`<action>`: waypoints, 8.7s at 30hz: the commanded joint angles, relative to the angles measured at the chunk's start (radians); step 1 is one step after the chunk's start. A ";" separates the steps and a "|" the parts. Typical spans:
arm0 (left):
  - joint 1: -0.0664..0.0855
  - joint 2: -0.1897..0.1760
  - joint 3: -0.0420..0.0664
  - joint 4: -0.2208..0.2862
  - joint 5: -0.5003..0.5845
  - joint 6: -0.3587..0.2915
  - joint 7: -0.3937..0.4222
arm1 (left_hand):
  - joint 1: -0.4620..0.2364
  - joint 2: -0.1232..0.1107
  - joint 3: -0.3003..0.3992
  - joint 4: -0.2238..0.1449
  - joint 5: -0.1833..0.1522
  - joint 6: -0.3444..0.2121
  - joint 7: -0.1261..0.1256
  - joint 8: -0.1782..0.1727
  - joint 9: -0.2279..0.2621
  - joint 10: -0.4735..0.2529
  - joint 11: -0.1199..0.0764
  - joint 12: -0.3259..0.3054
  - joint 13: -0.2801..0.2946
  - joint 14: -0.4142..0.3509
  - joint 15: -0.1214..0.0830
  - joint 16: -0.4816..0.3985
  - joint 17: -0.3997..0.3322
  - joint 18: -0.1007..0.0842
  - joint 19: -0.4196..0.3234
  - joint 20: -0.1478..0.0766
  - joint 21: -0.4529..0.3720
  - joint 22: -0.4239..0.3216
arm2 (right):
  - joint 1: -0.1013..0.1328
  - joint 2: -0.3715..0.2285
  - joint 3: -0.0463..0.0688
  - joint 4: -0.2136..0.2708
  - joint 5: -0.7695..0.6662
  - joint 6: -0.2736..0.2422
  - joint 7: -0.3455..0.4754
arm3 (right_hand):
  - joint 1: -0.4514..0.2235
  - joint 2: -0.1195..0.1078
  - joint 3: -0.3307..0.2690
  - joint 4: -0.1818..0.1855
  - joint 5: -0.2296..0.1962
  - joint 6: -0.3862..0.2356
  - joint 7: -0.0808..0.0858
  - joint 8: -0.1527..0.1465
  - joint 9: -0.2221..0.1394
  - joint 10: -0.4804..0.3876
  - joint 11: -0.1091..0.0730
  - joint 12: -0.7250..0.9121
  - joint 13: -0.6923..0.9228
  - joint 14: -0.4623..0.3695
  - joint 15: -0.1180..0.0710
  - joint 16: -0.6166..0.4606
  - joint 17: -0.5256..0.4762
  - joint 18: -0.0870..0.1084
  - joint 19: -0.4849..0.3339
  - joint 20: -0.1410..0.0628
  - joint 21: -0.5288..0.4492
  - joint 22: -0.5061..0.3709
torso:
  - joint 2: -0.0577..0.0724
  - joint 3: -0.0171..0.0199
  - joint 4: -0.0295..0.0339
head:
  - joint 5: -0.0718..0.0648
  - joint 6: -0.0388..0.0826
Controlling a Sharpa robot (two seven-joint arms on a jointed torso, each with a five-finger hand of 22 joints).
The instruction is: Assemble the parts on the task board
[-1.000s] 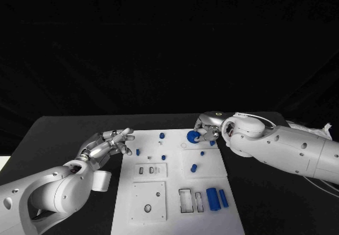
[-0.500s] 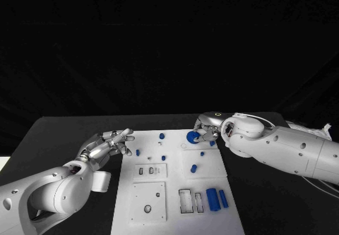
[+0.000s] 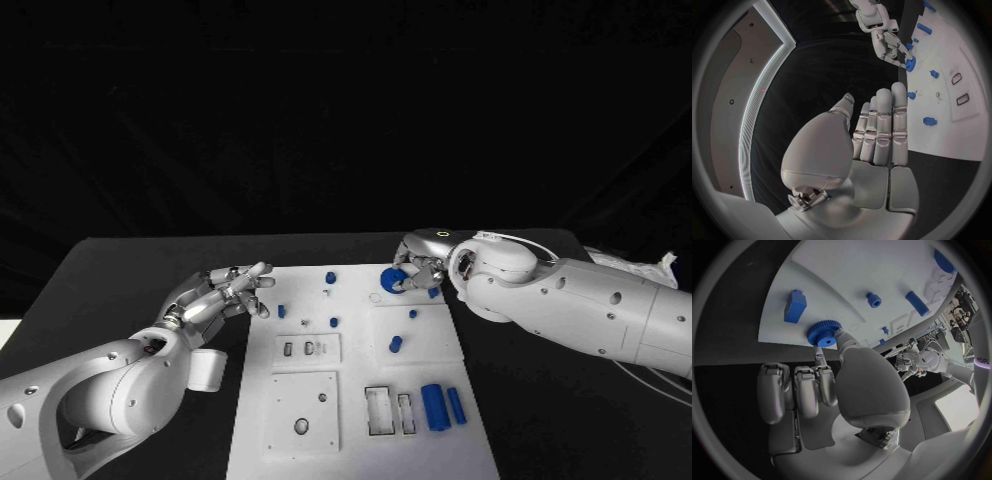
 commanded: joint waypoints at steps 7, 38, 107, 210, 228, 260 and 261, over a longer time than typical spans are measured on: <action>0.000 0.004 0.000 -0.001 0.002 0.022 0.004 | 0.005 0.007 0.006 -0.002 0.000 -0.004 0.000 -0.004 -0.001 -0.007 0.003 -0.003 -0.002 -0.007 -0.002 -0.003 0.001 0.012 -0.006 0.001 0.003 0.001 | -0.003 0.003 -0.002 -0.005 -0.002 0.023 0.001 | 0.005 0.013 0.015 0.000 0.006 0.007 -0.004 0.004 0.004 0.050 -0.003 0.001 0.187 0.092 0.007 0.006 0.203 -0.013 0.021 0.004 0.006 0.023 | 0.000 0.0004 -0.0003 | -0.002 -0.002; -0.001 0.007 0.000 -0.004 0.002 0.023 0.003 | 0.007 0.007 0.009 -0.004 0.000 -0.005 0.000 -0.005 -0.001 -0.008 0.003 -0.003 -0.002 -0.007 -0.002 -0.003 0.001 0.012 -0.007 0.002 0.005 0.003 | -0.008 0.007 -0.001 0.110 -0.113 -0.148 -0.039 | 0.044 0.055 0.102 -0.057 0.000 0.081 -0.031 0.030 0.018 0.068 -0.027 0.021 0.210 0.097 -0.014 0.016 0.228 -0.019 0.032 -0.015 0.021 0.056 | 0.000 -0.0006 0.0007 | 0.007 0.000; -0.002 0.013 0.000 -0.004 0.002 0.025 -0.005 | 0.007 0.007 0.011 -0.005 -0.001 -0.007 0.001 -0.006 -0.002 -0.010 0.004 -0.005 -0.003 -0.008 -0.001 -0.004 0.002 0.012 -0.009 0.002 0.007 0.004 | -0.048 0.233 -0.019 0.002 -0.177 -0.021 -0.096 | -0.344 0.129 -0.131 0.065 -0.001 -0.079 0.020 -0.018 0.000 0.038 0.021 -0.025 0.181 0.102 0.028 0.026 0.252 -0.021 0.034 0.023 0.025 0.067 | 0.001 0.0006 0.0002 | 0.027 -0.008; -0.008 0.000 -0.006 -0.002 0.002 0.029 -0.006 | 0.007 0.006 0.013 -0.007 -0.001 -0.010 0.003 -0.008 -0.002 -0.013 0.005 -0.006 -0.004 -0.009 0.000 -0.005 0.002 0.012 -0.012 0.003 0.009 0.005 | -0.090 -0.139 -0.005 -0.027 0.369 -0.108 0.325 | 0.128 0.176 -0.089 -0.212 -0.031 0.024 -0.003 -0.001 0.002 0.038 -0.003 -0.034 0.182 0.104 0.008 0.029 0.260 -0.023 0.037 0.007 0.031 0.082 | 0.001 0.0201 -0.0271 | 0.004 -0.006; -0.008 0.001 -0.006 -0.003 0.002 0.030 -0.008 | 0.007 0.006 0.013 -0.007 -0.001 -0.010 0.003 -0.008 -0.002 -0.013 0.005 -0.006 -0.004 -0.009 0.000 -0.005 0.002 0.012 -0.012 0.003 0.009 0.005 | -0.090 -0.144 -0.005 -0.030 0.368 -0.114 0.318 | 0.110 0.154 -0.084 -0.219 -0.035 0.016 0.000 -0.014 -0.002 0.038 -0.001 -0.036 0.182 0.104 0.009 0.031 0.263 -0.024 0.037 0.006 0.032 0.084 | 0.001 0.0207 -0.0272 | -0.001 -0.008; -0.008 -0.002 -0.006 0.000 0.002 0.029 -0.007 | 0.007 0.006 0.013 -0.007 -0.001 -0.010 0.003 -0.008 -0.002 -0.013 0.005 -0.006 -0.004 -0.009 0.000 -0.005 0.002 0.012 -0.012 0.003 0.009 0.005 | -0.090 -0.147 0.002 -0.017 0.424 -0.162 0.352 | 0.110 0.213 0.014 -0.249 -0.101 0.131 -0.052 0.053 0.026 0.051 -0.044 -0.019 0.195 0.104 -0.025 0.031 0.263 -0.027 0.044 -0.022 0.039 0.100 | 0.000 0.0192 -0.0266 | -0.004 -0.013; -0.008 -0.002 -0.006 0.000 0.002 0.029 -0.007 | 0.007 0.006 0.013 -0.007 -0.001 -0.010 0.003 -0.008 -0.002 -0.013 0.005 -0.006 -0.004 -0.009 0.000 -0.005 0.002 0.012 -0.012 0.003 0.009 0.005 | -0.090 -0.146 0.003 -0.013 0.425 -0.170 0.351 | 0.107 0.212 0.014 -0.249 -0.101 0.130 -0.053 0.053 0.026 0.051 -0.045 -0.020 0.194 0.104 -0.026 0.031 0.263 -0.027 0.044 -0.023 0.039 0.100 | 0.000 0.0190 -0.0265 | -0.004 -0.013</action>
